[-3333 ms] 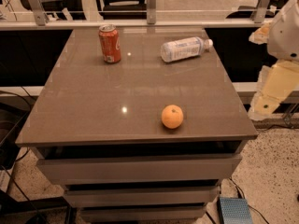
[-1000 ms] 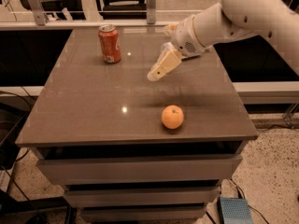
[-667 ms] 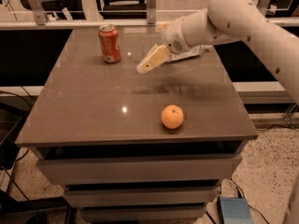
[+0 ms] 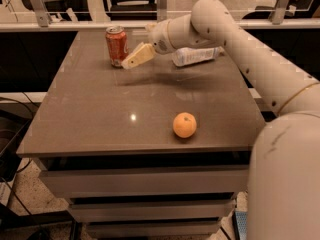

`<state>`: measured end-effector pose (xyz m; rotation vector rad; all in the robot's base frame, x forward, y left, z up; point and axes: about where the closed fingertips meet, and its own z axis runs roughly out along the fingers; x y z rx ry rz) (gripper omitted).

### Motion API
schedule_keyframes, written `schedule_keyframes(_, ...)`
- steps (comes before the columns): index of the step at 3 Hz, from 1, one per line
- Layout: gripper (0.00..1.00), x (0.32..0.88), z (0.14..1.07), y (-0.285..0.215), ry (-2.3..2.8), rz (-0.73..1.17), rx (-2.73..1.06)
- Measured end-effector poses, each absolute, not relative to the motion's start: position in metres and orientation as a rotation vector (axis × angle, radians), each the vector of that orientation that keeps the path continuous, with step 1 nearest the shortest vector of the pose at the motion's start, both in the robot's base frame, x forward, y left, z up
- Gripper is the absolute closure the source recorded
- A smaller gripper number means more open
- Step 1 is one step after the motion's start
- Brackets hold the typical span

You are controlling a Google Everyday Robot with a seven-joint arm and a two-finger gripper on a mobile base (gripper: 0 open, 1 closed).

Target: Knock coke can over

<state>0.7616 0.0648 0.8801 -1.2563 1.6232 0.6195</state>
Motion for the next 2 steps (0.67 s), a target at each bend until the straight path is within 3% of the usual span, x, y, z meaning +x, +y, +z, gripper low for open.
schedule_keyframes(1, 0.0, 0.775, 0.875, 0.107, 1.592, 0.683, -1.266)
schedule_keyframes(2, 0.18, 0.782, 0.867, 0.139, 1.568, 0.728, -1.275)
